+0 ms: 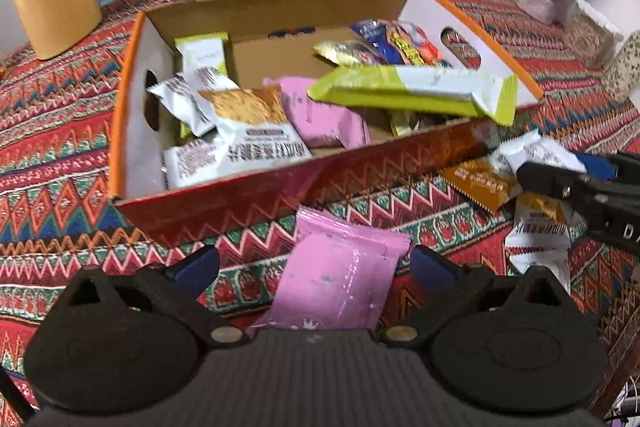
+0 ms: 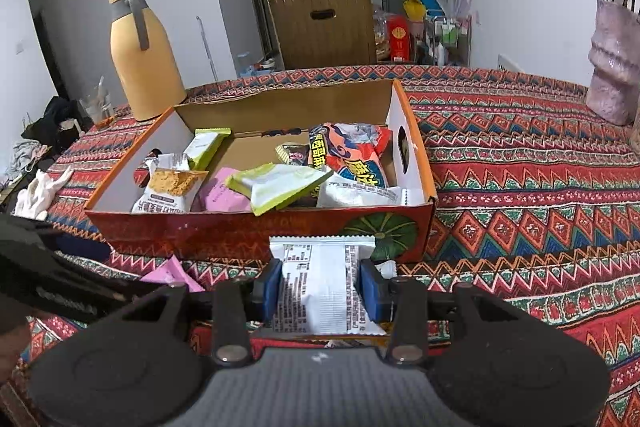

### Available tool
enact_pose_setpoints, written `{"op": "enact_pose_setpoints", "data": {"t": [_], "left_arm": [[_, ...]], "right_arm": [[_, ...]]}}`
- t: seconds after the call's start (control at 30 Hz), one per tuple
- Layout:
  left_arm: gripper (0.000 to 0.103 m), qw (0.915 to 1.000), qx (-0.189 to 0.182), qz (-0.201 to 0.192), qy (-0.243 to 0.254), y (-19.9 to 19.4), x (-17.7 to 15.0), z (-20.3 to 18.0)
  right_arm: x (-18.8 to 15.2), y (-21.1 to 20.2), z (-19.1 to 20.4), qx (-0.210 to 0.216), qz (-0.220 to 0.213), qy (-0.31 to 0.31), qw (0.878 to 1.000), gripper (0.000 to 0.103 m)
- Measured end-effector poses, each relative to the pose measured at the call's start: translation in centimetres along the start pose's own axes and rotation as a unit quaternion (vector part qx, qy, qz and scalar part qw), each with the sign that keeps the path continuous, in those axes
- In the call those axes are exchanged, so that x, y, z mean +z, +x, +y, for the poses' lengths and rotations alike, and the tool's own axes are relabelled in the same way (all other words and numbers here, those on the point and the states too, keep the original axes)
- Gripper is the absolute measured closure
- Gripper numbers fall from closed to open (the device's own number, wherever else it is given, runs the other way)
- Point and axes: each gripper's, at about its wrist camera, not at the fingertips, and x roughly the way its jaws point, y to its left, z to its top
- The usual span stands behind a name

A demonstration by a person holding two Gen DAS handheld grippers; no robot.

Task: Organize snacks
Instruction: 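Grasp the pink snack packet with the left gripper while the right holds its packet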

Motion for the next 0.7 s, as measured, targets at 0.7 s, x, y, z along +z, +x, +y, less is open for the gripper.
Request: {"op": "enact_pose_setpoints", "data": {"t": [0.7], "left_arm": [[0.0, 0.9945, 0.038, -0.097, -0.015, 0.4, -4.1, -0.7]], "right_arm": [[-5.6, -4.1, 0.7, -0.045, -0.137, -0.012, 0.989, 0.063]]}}
